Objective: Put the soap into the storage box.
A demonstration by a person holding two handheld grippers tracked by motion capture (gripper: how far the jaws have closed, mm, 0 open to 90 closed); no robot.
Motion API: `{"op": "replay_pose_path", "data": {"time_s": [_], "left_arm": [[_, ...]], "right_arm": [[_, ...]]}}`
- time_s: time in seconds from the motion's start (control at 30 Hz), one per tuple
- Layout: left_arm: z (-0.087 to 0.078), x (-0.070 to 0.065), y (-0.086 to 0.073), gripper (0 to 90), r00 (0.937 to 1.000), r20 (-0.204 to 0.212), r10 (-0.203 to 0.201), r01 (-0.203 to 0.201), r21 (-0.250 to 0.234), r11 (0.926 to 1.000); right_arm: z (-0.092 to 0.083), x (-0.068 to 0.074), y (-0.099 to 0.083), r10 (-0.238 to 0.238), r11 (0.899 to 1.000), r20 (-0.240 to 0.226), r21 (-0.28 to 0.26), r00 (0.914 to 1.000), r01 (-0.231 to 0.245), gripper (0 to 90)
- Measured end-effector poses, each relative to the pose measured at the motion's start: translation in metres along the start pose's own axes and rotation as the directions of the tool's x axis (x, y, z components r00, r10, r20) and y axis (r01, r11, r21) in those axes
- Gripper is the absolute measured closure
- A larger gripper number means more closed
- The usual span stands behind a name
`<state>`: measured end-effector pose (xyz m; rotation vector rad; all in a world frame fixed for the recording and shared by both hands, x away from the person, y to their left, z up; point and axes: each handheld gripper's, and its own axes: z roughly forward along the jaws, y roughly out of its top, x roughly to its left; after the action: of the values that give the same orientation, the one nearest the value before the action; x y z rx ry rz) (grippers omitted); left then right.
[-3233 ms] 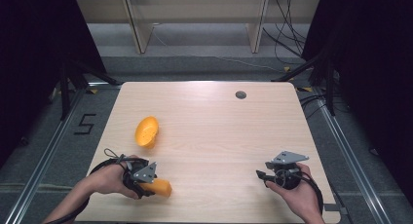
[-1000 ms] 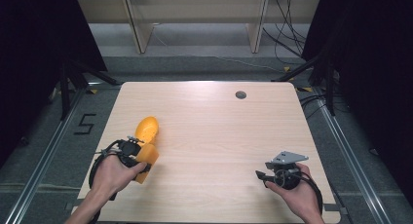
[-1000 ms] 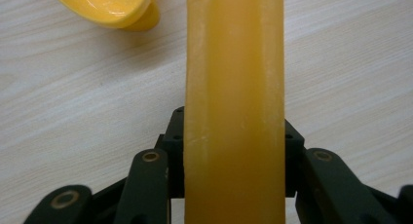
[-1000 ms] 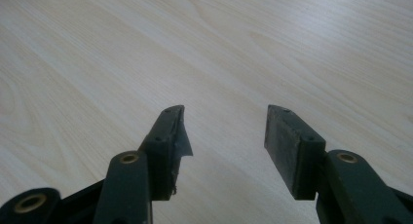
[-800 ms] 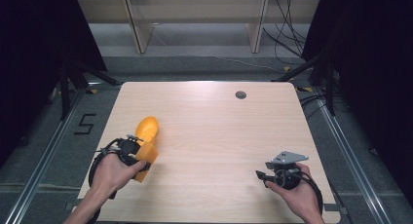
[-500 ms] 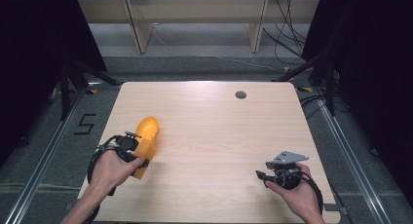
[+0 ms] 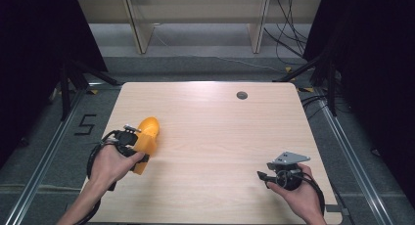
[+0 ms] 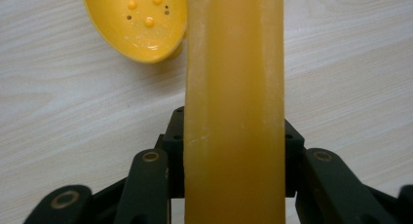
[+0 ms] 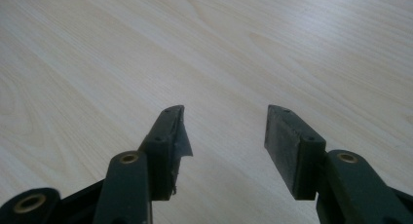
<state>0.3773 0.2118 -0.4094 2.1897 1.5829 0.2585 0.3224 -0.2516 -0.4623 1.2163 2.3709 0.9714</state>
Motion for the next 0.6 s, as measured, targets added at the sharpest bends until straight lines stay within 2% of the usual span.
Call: {"op": "replay_pose_path", "data": {"time_s": [0.13,0.2,0.23,0.37,0.43,0.47,0.5,0.6], "left_arm": [[-0.002,0.001,0.003,60.5,1.0,-0.007,0.002,-0.002,0.004,1.0],[-0.002,0.001,0.004,60.5,0.9999,-0.001,-0.017,0.017,0.004,0.9999],[-0.003,0.002,0.006,60.5,1.0,-0.009,-0.001,0.001,0.002,1.0],[-0.003,0.003,0.008,60.5,1.0,-0.005,-0.008,0.008,-0.004,1.0],[-0.003,0.004,0.01,60.5,0.9999,-0.01,-0.007,0.007,-0.004,1.0],[-0.003,0.003,0.011,60.5,0.9998,-0.013,-0.016,0.016,0.002,0.9999],[-0.004,0.004,0.012,60.5,0.9999,-0.01,-0.007,0.007,0.008,0.9999],[-0.003,0.004,0.013,60.5,0.9999,-0.01,-0.012,0.012,-0.002,0.9999]], "right_arm": [[0.0,0.0,0.0,-0.002,1.0,0.0,-0.001,1.0,0.002,49.6],[0.0,0.0,0.0,-0.007,1.0,0.002,-0.001,1.0,0.007,49.6],[0.0,0.0,0.0,-0.006,1.0,0.002,0.0,1.0,0.006,49.7],[0.0,0.0,0.0,-0.006,1.0,0.001,0.0,1.0,0.006,49.6],[0.0,0.002,0.0,0.017,1.0,-0.005,0.01,0.9998,-0.017,49.6],[-0.001,0.002,0.0,0.019,1.0,-0.003,0.011,0.9998,-0.019,49.6],[0.0,0.002,0.0,0.017,1.0,-0.004,0.009,0.9999,-0.017,49.6],[0.0,0.002,0.0,0.02,1.0,-0.004,0.012,0.9998,-0.02,49.6]]}}
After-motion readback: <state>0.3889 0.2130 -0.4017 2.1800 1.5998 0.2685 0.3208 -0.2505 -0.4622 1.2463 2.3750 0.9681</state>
